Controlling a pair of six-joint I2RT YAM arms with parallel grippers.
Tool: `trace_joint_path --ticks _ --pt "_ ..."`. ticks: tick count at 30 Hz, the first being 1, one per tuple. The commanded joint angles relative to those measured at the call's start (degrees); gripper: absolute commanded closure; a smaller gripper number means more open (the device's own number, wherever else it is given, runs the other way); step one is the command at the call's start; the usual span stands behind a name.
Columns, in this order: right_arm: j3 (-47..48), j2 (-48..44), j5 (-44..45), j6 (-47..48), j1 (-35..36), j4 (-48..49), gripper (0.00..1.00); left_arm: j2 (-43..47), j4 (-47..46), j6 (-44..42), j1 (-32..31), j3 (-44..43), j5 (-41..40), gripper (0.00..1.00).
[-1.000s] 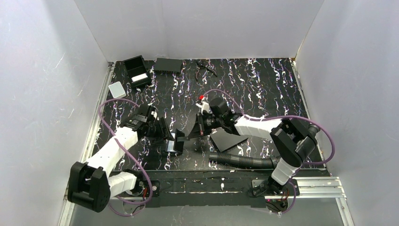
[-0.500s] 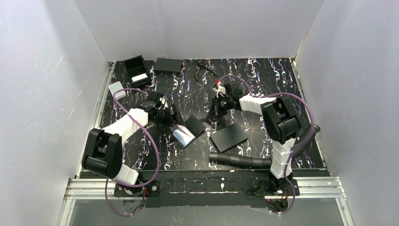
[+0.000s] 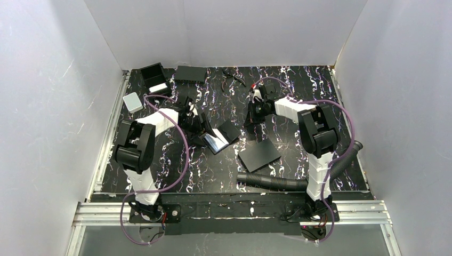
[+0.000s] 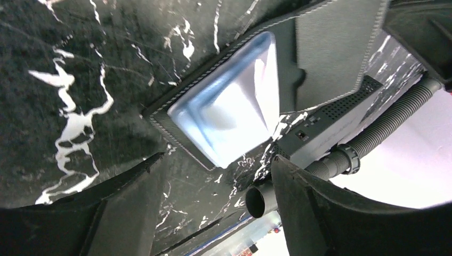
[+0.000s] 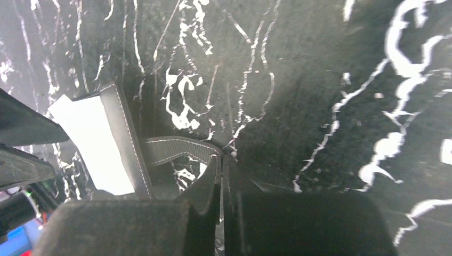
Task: Put the credit cards into the card holder
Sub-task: Open the card holder at the center of the board.
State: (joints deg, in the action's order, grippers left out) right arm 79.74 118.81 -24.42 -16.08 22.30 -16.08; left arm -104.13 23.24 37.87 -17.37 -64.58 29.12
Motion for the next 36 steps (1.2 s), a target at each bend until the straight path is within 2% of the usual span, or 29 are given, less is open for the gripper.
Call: trace_joint_path --ticks 1,6,12,14,16,19,22,24,30,36 --pt "1.55 0.08 14.68 3.45 -0.77 -7.6 0.92 -1.8 1.47 -0.46 0.24 -2.36 2.23 0.34" --pt "5.9 -2.87 19.78 6.36 1.68 -13.77 0.62 -3.86 1.47 -1.12 0.25 -3.07 1.89 0.52" --pt "10.46 -10.59 34.97 9.62 11.61 -20.4 0.36 -5.58 3.61 -5.03 0.24 -3.41 -0.15 0.56" --pt "9.88 -13.04 36.2 10.02 16.2 -19.64 0.31 -6.05 3.49 -4.91 0.23 -3.46 -0.11 0.57" --pt "8.14 -14.71 30.65 8.87 18.15 -16.62 0.28 -6.31 3.48 -4.91 0.23 -3.75 -0.06 0.57" --pt "1.4 -15.93 14.17 5.46 18.0 -4.79 0.25 -6.73 3.73 -4.91 0.23 -3.51 0.18 0.59" --pt "-1.29 -12.83 3.15 3.68 18.03 3.98 0.33 -7.51 4.34 -4.62 0.25 -3.59 0.29 0.68" --pt "-4.14 -11.53 1.47 4.54 18.04 9.9 0.34 -7.96 5.43 -4.52 0.24 -3.96 -0.65 0.71" --pt "-10.46 -11.81 9.17 14.84 21.05 17.63 0.26 -7.5 7.35 -4.51 0.26 -4.09 -3.53 0.78" --pt "-17.74 -14.03 32.05 22.01 28.81 26.29 0.11 -10.22 8.25 -4.09 0.25 -5.13 -2.49 0.82"
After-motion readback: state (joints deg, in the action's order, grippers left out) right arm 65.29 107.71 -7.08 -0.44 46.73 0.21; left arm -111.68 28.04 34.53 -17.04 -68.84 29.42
